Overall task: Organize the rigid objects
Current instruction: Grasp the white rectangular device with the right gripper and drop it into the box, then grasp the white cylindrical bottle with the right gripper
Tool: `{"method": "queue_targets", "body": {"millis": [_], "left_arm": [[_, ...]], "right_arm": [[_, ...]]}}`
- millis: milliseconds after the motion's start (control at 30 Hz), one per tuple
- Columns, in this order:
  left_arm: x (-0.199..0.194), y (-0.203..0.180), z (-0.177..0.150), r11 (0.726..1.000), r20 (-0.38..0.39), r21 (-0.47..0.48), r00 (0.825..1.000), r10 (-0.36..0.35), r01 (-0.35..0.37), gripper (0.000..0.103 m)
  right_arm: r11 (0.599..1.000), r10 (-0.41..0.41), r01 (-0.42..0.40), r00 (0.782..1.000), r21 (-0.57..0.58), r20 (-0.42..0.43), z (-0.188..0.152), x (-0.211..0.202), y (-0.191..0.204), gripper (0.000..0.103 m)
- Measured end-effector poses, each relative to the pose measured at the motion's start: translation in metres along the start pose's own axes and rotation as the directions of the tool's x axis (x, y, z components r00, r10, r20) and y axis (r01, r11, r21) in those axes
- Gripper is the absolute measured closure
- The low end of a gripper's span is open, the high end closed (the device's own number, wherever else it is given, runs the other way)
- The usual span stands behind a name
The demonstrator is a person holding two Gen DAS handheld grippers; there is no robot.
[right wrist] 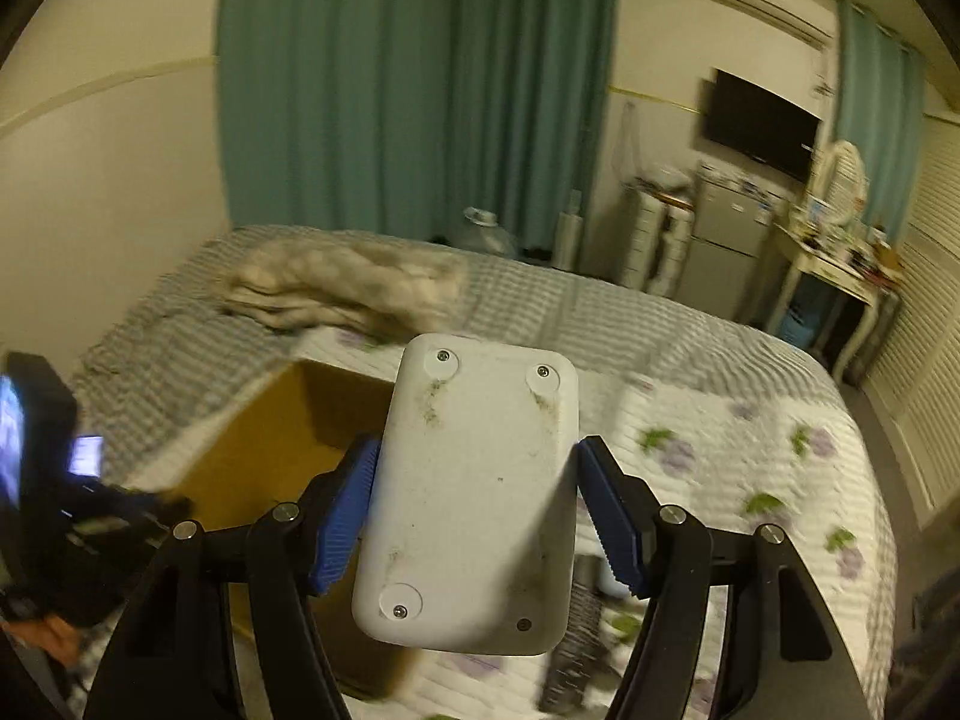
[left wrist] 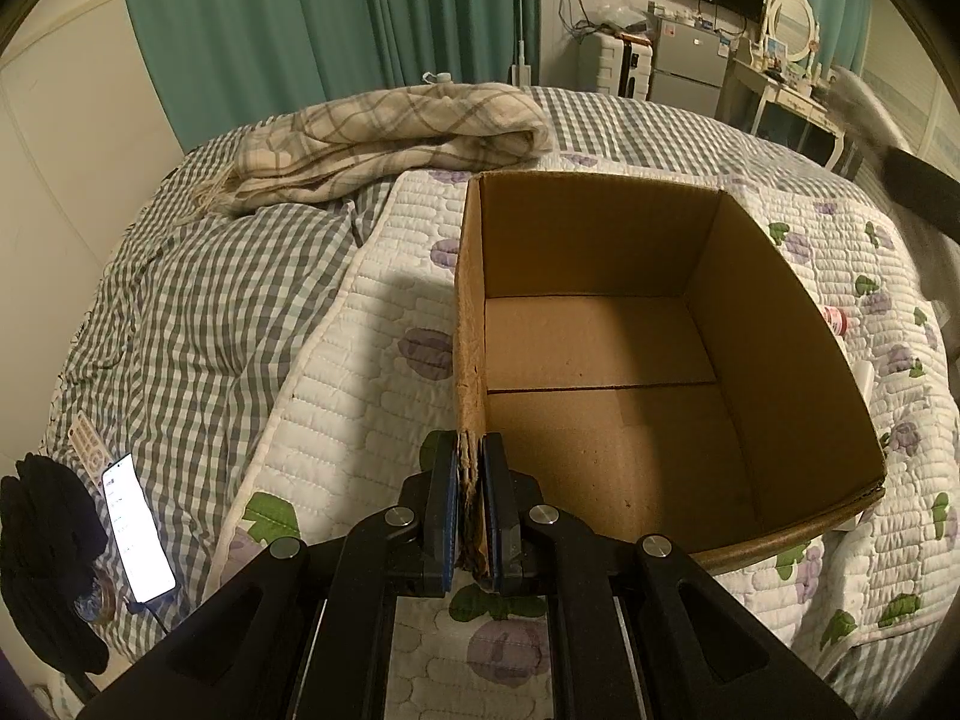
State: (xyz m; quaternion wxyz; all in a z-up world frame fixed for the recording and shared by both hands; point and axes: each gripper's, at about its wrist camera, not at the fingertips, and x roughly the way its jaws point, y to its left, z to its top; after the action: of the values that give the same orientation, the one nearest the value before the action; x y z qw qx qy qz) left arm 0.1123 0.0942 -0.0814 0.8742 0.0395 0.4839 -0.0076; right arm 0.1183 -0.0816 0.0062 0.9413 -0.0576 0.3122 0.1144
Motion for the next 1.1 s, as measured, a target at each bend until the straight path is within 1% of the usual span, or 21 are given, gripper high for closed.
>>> {"method": "queue_targets", "body": {"millis": [67,100,167,233,400,600,633,667,700,733,767,833,967,1100], "left_arm": [[-0.001,0.0,0.0,1.0,0.002,-0.003,1.0,-0.003,0.003,0.095],[-0.002,0.0,-0.001,1.0,0.003,-0.004,1.0,-0.005,0.005,0.095],[-0.003,0.0,-0.001,1.0,0.006,-0.005,1.0,-0.007,0.007,0.095],[-0.003,0.0,-0.002,1.0,0.008,-0.005,1.0,-0.008,0.008,0.095],[-0.003,0.001,-0.001,1.0,0.01,-0.005,1.0,-0.007,0.007,0.095],[-0.003,0.0,-0.001,1.0,0.01,-0.006,1.0,-0.008,0.008,0.095],[-0.003,0.0,-0.002,1.0,0.01,-0.006,1.0,-0.007,0.007,0.095],[-0.003,0.0,-0.002,1.0,0.01,-0.005,1.0,-0.007,0.007,0.095],[-0.003,0.0,-0.002,1.0,0.01,-0.006,1.0,-0.007,0.007,0.095],[-0.002,0.0,-0.002,1.0,0.003,-0.007,1.0,-0.027,0.027,0.095],[-0.003,0.0,-0.002,1.0,0.01,-0.01,1.0,-0.008,0.009,0.095],[-0.003,-0.001,-0.002,1.0,0.009,-0.002,1.0,-0.006,0.006,0.095],[-0.004,-0.001,-0.002,1.0,0.01,-0.005,1.0,-0.007,0.007,0.095],[-0.005,-0.001,-0.002,1.0,0.009,-0.004,1.0,-0.006,0.006,0.095]], "right_arm": [[0.999,0.034,-0.034,0.999,-0.012,-0.016,-0.001,0.009,0.016,0.036],[0.998,0.054,-0.055,0.998,-0.015,-0.037,-0.002,0.018,0.025,0.036],[0.997,0.072,-0.074,0.995,-0.018,-0.074,-0.008,0.032,0.037,0.036],[0.997,0.073,-0.076,0.99,-0.024,-0.121,-0.017,0.048,0.047,0.036],[0.998,0.055,-0.062,0.978,-0.03,-0.203,-0.038,0.07,0.047,0.036],[0.997,0.069,-0.073,0.971,-0.011,-0.23,-0.05,0.075,0.04,0.036],[0.997,0.074,-0.077,0.971,-0.005,-0.225,-0.051,0.074,0.039,0.035],[0.997,0.07,-0.073,0.974,-0.006,-0.215,-0.047,0.072,0.039,0.03],[0.998,0.065,-0.069,0.978,-0.009,-0.197,-0.046,0.068,0.038,0.017],[0.998,0.063,-0.066,0.982,-0.011,-0.176,-0.042,0.063,0.037,0.011],[0.998,0.063,-0.065,0.986,-0.009,-0.153,-0.039,0.056,0.034,0.011],[0.998,0.061,-0.062,0.99,-0.001,-0.125,-0.032,0.044,0.025,0.011],[0.999,-0.026,0.029,0.996,0.032,-0.08,-0.02,0.02,-0.009,0.011],[0.986,-0.149,0.155,0.985,0.064,-0.089,-0.025,0.007,-0.051,0.011]]}}
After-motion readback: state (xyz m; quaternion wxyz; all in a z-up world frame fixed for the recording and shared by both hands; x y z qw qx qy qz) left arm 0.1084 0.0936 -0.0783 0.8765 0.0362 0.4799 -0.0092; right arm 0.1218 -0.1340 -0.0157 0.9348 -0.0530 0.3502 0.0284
